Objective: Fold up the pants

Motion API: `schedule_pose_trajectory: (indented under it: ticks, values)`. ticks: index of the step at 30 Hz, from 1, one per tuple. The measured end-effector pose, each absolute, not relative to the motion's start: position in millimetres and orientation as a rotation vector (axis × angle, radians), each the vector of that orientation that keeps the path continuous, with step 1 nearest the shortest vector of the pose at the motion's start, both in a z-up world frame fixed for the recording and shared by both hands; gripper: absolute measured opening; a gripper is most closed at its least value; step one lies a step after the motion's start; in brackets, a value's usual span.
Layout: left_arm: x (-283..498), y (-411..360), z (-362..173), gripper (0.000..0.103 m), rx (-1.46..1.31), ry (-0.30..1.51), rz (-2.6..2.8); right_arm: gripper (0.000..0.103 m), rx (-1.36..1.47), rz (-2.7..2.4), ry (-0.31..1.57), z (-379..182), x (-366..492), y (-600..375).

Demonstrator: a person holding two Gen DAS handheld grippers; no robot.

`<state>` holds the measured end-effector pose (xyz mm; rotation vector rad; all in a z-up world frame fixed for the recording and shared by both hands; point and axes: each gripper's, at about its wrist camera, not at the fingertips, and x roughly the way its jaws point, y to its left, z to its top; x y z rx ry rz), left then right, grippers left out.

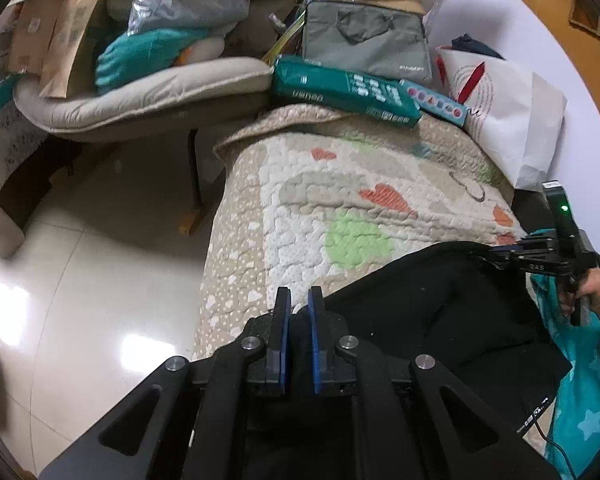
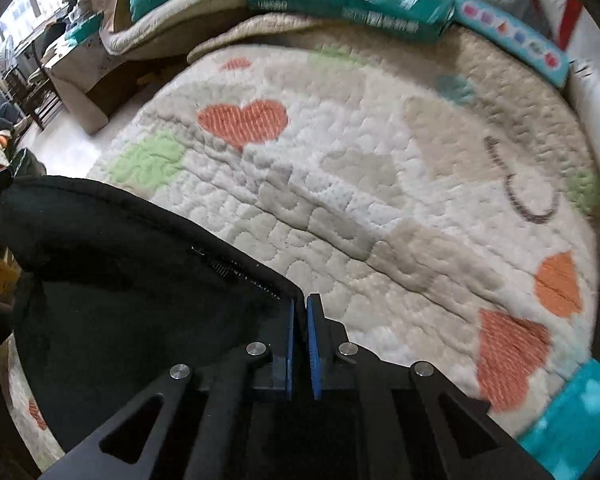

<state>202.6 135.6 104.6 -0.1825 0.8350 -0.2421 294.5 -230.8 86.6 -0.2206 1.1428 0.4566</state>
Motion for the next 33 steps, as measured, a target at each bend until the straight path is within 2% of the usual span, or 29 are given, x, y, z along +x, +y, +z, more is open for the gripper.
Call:
schedule_pose_trajectory:
  ticks: [4, 9, 21, 26, 29, 31, 32, 33]
  values:
    - [187.2, 140.2, 115.2, 0.008, -0.185, 0.803, -0.261, 0.006, -0.271, 0.407, 1.094, 116.9, 254.5, -228.7]
    - [161.3, 145.3, 120.5, 0.009, -0.155, 0.795, -0.278, 0.006, -0.276, 0.378, 1.105, 128.1, 184.0, -226.9]
    - [92.3, 144.7, 76.3, 0.011, 0.005, 0.978, -0.244, 0.005, -0.419, 0.425, 1.331, 62.8, 53.3, -198.1]
    - [77.2, 176.1, 76.3, 0.011, -0.116, 1.008, -0.233, 0.007, -0.504, 0.429, 1.340, 55.7, 34.3, -187.1]
    - [72.6, 207.2, 86.1, 0.014, -0.280, 0.983, -0.218, 0.015, -0.517, 0.446, 1.369, 54.6, 31.7, -186.6]
    - [73.0, 219.8, 90.8, 0.022, -0.364, 0.963, -0.217, 0.041, -0.529, 0.469, 1.391, 53.3, 27.0, -184.6]
    - [75.4, 222.1, 92.4, 0.025, -0.396, 0.956, -0.219, 0.059, -0.539, 0.483, 1.400, 53.6, 22.9, -182.6]
    - [78.4, 221.5, 92.4, 0.030, -0.415, 0.957, -0.221, 0.065, -0.558, 0.498, 1.399, 55.0, 18.7, -178.4]
